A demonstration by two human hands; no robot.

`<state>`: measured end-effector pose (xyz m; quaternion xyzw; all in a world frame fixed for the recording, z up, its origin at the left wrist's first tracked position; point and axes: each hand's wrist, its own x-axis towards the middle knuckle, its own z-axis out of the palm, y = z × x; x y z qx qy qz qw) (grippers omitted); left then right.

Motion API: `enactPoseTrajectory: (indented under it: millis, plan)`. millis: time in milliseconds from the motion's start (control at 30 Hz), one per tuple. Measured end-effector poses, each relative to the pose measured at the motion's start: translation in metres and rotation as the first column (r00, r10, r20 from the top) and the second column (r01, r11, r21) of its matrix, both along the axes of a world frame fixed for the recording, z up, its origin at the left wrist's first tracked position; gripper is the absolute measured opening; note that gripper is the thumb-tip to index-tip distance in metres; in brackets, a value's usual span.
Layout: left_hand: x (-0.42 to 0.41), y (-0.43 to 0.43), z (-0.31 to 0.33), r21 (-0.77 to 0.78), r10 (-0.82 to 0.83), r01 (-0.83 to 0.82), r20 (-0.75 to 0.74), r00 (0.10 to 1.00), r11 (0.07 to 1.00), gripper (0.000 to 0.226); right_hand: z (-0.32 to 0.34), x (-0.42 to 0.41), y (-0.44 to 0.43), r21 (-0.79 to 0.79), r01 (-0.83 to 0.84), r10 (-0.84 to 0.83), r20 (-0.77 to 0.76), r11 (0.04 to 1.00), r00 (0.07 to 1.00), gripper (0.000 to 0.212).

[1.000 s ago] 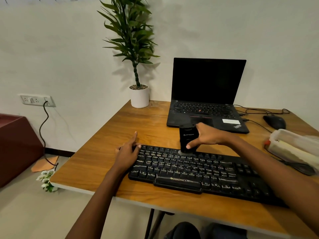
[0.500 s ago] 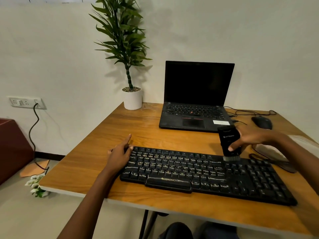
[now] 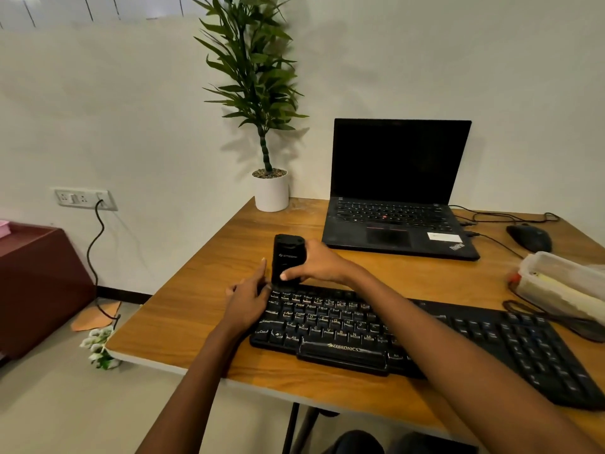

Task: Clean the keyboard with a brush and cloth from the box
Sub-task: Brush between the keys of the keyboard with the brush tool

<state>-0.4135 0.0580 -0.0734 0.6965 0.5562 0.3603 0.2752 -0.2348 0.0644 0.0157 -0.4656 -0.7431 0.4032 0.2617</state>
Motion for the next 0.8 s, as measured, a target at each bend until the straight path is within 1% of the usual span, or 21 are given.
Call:
enactPoseTrajectory:
  millis: [100, 167, 267, 367, 533, 600, 667, 700, 767, 800]
  plan:
    - [0.006, -0.004, 0.003, 0.029, 0.038, -0.035, -0.075, 0.996, 0.999, 0.058, 0.006, 0.035, -0.004, -0.043, -0.041, 0.046, 0.105, 0.998, 0.993, 0.044]
    - [0.005, -0.003, 0.004, 0.034, 0.019, -0.017, -0.066, 0.998, 0.999, 0.059, 0.009, 0.064, -0.012, -0.039, -0.032, 0.037, 0.150, 0.999, 0.988, 0.041]
    - [0.002, 0.000, 0.000, 0.037, -0.013, 0.014, -0.022, 1.000, 0.999, 0.059, 0.011, 0.109, -0.029, -0.034, 0.042, -0.035, 0.192, 0.999, 0.981, 0.042]
    - [0.003, 0.001, 0.001, 0.053, 0.018, -0.015, -0.063, 0.998, 0.999, 0.059, 0.017, 0.151, -0.046, -0.027, 0.117, -0.106, 0.249, 0.993, 0.963, 0.041]
    - [0.004, -0.001, 0.002, 0.066, 0.026, -0.021, -0.077, 0.997, 0.998, 0.056, 0.032, 0.198, -0.067, -0.134, 0.181, -0.127, 0.339, 0.974, 0.932, 0.043]
    - [0.002, 0.002, -0.001, 0.048, 0.004, -0.002, -0.036, 0.999, 0.999, 0.054, 0.041, 0.207, -0.068, -0.170, 0.195, -0.109, 0.413, 0.966, 0.904, 0.042]
    - [-0.001, 0.005, -0.005, 0.033, -0.005, 0.005, -0.001, 1.000, 0.999, 0.050, 0.050, 0.210, -0.065, -0.132, 0.186, -0.099, 0.490, 0.974, 0.866, 0.037]
    - [-0.002, 0.006, -0.007, 0.023, -0.007, 0.007, 0.013, 1.000, 1.000, 0.047, 0.053, 0.209, -0.061, -0.091, 0.191, -0.122, 0.494, 0.977, 0.861, 0.035]
    - [-0.002, 0.005, -0.007, -0.001, -0.007, 0.007, 0.063, 0.998, 1.000, 0.039, 0.054, 0.199, -0.054, -0.057, 0.208, -0.157, 0.475, 0.976, 0.866, 0.036]
    - [-0.002, 0.004, -0.006, -0.008, -0.014, 0.014, 0.098, 0.995, 1.000, 0.033, 0.054, 0.191, -0.051, -0.044, 0.195, -0.146, 0.509, 0.980, 0.848, 0.036]
